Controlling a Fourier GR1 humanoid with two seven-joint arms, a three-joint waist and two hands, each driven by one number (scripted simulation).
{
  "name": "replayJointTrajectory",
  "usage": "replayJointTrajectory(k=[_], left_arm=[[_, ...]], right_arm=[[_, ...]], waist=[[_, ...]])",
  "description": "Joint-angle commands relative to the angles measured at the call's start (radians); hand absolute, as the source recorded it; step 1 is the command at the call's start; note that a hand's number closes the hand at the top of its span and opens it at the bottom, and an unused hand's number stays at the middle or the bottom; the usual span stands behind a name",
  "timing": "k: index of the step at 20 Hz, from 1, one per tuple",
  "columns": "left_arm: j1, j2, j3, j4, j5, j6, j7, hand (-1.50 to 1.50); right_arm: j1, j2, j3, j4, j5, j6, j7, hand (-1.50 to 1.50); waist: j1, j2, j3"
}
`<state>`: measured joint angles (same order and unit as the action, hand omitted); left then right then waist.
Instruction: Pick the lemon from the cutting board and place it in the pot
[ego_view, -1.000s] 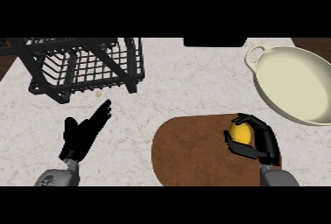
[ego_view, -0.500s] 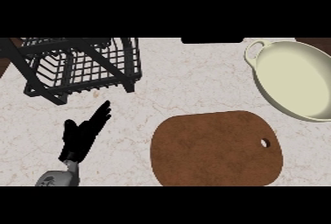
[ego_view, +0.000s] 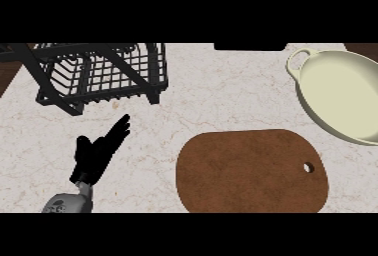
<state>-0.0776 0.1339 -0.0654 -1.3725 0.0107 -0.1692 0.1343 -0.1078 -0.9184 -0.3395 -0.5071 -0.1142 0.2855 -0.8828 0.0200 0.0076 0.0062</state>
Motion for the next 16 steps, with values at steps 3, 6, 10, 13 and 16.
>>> replayJointTrajectory(k=[3, 6, 10, 13, 16], left_arm=[[-0.016, -0.020, -0.021, -0.001, -0.027, 0.014, 0.006, 0.00], [0.044, -0.029, -0.031, -0.021, -0.033, 0.020, 0.001, 0.00], [-0.060, -0.002, 0.016, 0.001, 0.012, -0.020, 0.048, 0.00], [0.007, -0.035, -0.023, -0.008, -0.051, 0.032, 0.011, 0.00], [-0.064, -0.043, -0.009, 0.048, -0.060, 0.048, 0.015, 0.00]], right_arm=[[-0.162, -0.062, 0.027, 0.098, 0.095, -0.066, -0.077, 1.50], [-0.209, -0.120, 0.041, 0.080, 0.113, -0.028, -0.008, 1.50], [-0.374, -0.162, 0.071, 0.113, 0.164, -0.041, 0.099, 1.50], [-0.403, -0.107, 0.120, 0.047, 0.215, -0.091, 0.157, 1.50], [-0.493, -0.113, 0.183, 0.002, 0.276, -0.087, 0.270, 1.50]], waist=[[0.008, -0.001, -0.002], [-0.003, -0.005, -0.005], [0.010, 0.000, -0.004], [-0.004, -0.005, -0.006], [-0.004, -0.004, -0.007]])
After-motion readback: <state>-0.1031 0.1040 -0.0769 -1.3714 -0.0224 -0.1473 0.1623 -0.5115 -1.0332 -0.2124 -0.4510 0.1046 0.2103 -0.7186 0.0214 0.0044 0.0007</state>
